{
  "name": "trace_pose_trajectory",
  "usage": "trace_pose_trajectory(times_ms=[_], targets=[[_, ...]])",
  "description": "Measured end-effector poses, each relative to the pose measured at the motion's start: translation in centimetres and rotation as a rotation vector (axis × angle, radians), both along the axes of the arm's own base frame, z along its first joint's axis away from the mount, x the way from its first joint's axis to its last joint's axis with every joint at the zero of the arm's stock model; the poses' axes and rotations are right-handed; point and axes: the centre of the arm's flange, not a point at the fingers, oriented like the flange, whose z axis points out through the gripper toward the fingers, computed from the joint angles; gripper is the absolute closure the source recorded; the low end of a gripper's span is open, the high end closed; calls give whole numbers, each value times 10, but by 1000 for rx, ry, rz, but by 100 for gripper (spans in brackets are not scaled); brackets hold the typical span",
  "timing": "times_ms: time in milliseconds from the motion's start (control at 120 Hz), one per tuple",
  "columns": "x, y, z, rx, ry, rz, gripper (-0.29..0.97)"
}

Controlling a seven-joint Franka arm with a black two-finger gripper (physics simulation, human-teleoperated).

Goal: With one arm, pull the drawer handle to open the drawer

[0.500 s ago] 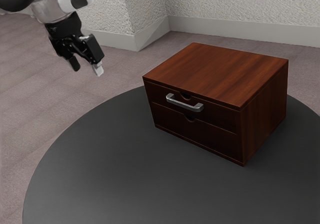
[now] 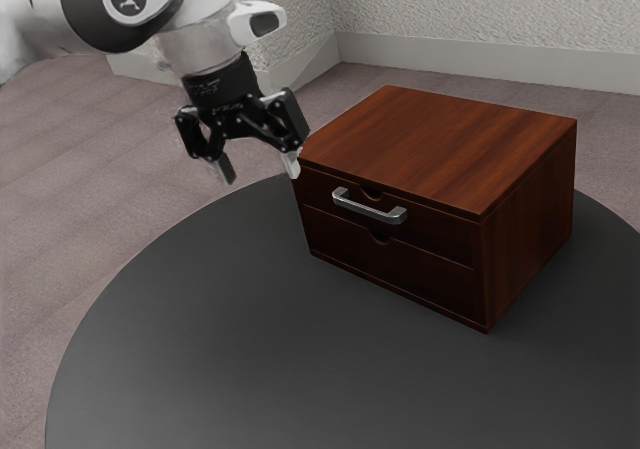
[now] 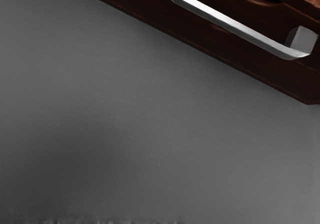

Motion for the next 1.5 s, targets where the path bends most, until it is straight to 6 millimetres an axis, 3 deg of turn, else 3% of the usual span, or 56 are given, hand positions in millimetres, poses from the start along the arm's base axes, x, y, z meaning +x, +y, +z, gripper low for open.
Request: trace_pose_trajectory(times_ms=[117,317,425,600,1025,1225,1392,1500], targets=[[4,-8,1,-22,-2,232,4],[6,11,-21,-28,-35,597,6],[20,0,-41,-35,-30,711,7],[34,-27,-62,-33,-24,831,9],[54,-26,-89,-44,-21,1085,10],[59,-39,-85,-68,-77,1119,11],[66,-38,-102,-87,-113,1151,11],[69,-38,-102,-106,-146,1165,11]])
